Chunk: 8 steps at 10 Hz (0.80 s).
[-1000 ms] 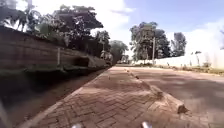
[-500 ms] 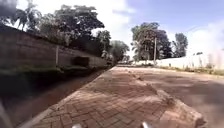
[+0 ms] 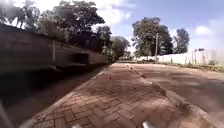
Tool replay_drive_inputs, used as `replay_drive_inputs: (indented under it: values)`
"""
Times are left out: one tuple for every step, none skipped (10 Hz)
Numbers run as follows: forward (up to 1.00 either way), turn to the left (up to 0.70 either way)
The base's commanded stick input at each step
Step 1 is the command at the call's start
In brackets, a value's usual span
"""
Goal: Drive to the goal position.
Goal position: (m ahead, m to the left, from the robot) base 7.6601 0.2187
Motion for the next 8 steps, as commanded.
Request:
replay_drive_inputs:
  values:
    - [0.7, 0.0]
    - [0.7, 0.0]
    - [0.7, 0.0]
    - [0.7, 0.0]
    - [0.7, 0.0]
    - [0.7, 0.0]
    - [0.7, 0.0]
    - [0.7, 0.0]
